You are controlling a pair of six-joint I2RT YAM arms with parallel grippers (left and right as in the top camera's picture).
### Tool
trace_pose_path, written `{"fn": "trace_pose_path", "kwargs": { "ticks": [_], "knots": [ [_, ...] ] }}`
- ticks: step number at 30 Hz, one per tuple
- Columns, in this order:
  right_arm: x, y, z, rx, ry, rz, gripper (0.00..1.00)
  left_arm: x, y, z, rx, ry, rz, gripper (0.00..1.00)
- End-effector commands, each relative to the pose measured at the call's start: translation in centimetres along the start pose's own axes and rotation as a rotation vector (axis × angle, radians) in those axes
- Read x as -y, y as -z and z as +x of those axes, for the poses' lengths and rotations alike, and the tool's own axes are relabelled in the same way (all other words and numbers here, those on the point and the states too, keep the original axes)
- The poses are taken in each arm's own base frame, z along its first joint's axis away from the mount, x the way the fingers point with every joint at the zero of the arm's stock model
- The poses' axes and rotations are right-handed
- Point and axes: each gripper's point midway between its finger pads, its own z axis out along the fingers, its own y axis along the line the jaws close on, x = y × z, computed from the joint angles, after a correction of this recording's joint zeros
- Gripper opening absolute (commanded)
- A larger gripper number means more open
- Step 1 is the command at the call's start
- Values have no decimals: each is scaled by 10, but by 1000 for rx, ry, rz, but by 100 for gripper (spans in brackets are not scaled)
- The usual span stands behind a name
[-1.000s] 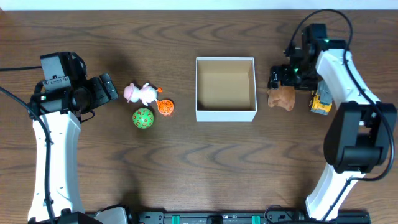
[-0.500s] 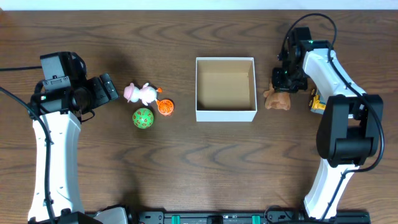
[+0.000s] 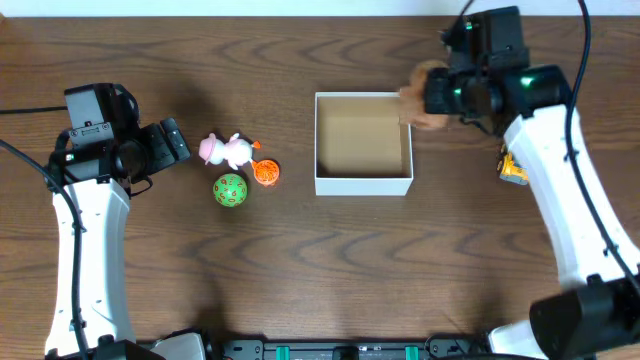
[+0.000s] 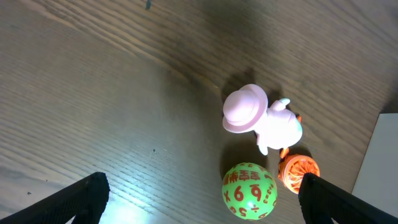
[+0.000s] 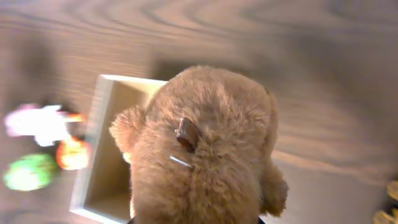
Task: Pack container
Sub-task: 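Carry the hamster left into the white box and release it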
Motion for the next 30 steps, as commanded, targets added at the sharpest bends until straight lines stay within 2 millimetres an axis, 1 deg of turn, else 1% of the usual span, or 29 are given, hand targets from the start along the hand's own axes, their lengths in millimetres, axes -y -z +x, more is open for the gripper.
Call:
{"fn": "trace_pose_path", "kwargs": {
  "ticks": [1, 2, 3, 4, 6, 7, 10, 12, 15, 19, 23, 27, 28, 30],
  "knots": [
    [-42, -14, 10, -27, -4, -75, 7, -1, 5, -8, 21, -11, -6, 98],
    [-51, -19, 14, -34, -1, -80, 6, -1, 5, -8, 21, -11, -6, 98],
    [-63, -30, 21, -48, -3, -71, 6, -1, 5, -8, 21, -11, -6, 98],
    [-68, -37, 24, -55, -3, -62, 6, -1, 5, -8, 21, -11, -6, 98],
    [-78, -57, 33, -67, -9, -26, 6, -1, 5, -8, 21, -11, -6, 98],
    [-82, -74, 41, -81, -21, 6, 7, -1, 5, -8, 21, -11, -6, 98],
    [-83, -104, 56, -116, -49, 57, 13, -1, 5, -8, 21, -11, -6, 98],
    [-82, -123, 65, -143, -55, 69, 13, -1, 5, -8, 21, -11, -6, 98],
    [-75, -146, 79, -188, -85, 99, 13, -1, 5, -8, 21, -11, -6, 98],
    [-68, -169, 91, -219, -84, 118, 14, -1, 5, -8, 21, -11, -6, 98],
    [-68, -185, 93, -214, -36, 109, 15, -1, 5, -8, 21, -11, -6, 98],
    [-69, -189, 89, -199, -22, 98, 31, -1, 5, -8, 21, -11, -6, 98],
    [-70, -189, 88, -195, -4, 95, 36, -1, 5, -8, 21, -11, -6, 98],
    [-70, -185, 83, -185, 13, 88, 52, -1, 5, -8, 21, -11, -6, 98]
  ]
}}
